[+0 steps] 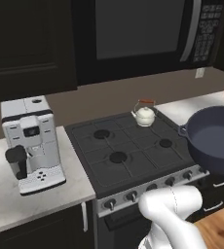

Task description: Pick the kettle from the cabinet and place it on a stove burner. Then pick the pot from the counter and place it on another stove burner. Finally, turn both burners on.

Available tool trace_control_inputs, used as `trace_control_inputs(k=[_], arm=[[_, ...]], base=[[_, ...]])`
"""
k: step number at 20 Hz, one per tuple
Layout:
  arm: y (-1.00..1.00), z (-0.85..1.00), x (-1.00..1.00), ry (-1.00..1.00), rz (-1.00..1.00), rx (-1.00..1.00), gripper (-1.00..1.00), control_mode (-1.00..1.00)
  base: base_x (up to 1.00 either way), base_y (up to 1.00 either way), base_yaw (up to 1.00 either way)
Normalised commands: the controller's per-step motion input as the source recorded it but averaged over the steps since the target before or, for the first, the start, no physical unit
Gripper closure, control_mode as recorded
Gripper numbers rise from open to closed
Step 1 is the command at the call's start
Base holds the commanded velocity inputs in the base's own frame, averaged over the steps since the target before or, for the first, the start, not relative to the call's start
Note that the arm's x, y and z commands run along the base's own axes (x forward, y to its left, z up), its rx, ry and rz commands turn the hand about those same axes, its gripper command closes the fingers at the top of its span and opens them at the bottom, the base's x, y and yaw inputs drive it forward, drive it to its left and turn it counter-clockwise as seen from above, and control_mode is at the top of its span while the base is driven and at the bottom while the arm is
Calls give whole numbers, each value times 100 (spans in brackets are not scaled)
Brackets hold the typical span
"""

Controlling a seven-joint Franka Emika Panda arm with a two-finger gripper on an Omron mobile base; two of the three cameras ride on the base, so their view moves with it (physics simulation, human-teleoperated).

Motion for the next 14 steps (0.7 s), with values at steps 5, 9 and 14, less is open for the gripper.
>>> trace_control_inputs(k=[5,9,14], arm=[[0,0,0,0,0,0,100,100],[0,0,0,0,0,0,100,100],[0,0,0,0,0,0,100,100]], base=[[33,0,-3],[33,0,-3],[36,0,-3]])
